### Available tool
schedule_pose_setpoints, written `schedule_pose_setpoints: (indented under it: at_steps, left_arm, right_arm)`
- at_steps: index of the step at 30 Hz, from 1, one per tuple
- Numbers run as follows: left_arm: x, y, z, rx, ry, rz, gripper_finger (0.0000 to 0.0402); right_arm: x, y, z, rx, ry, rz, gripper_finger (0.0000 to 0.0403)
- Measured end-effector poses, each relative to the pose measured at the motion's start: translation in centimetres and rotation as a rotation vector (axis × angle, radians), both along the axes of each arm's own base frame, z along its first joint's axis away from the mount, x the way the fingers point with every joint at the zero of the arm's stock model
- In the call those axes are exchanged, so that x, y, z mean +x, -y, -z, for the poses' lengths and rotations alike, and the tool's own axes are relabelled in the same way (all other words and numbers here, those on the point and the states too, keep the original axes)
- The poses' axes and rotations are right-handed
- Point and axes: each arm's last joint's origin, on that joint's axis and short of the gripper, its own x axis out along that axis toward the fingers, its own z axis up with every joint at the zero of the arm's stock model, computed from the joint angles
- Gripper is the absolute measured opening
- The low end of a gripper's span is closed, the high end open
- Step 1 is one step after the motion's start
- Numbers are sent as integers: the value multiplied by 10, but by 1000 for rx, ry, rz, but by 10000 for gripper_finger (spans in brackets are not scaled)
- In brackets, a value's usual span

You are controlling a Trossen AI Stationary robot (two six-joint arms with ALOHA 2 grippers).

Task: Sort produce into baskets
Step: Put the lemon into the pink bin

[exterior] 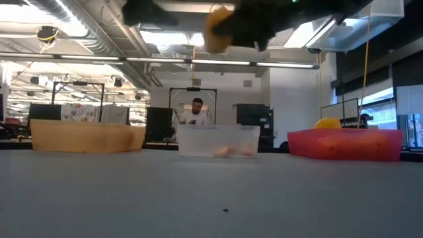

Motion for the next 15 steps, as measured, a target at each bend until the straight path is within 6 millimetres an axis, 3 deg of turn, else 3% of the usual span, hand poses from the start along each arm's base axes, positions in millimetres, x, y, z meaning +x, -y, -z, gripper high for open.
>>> schedule_pose_setpoints:
  at_steps: [7,15]
  left_arm:
    - [-29,1,18,-46,-247,-82,314]
    - [-29,9,36,-5,-346,-125,315]
  right_arm:
    - [-44,10,-22,48,-149,194,197]
    - [-111,21,-33,244,-324,444,197]
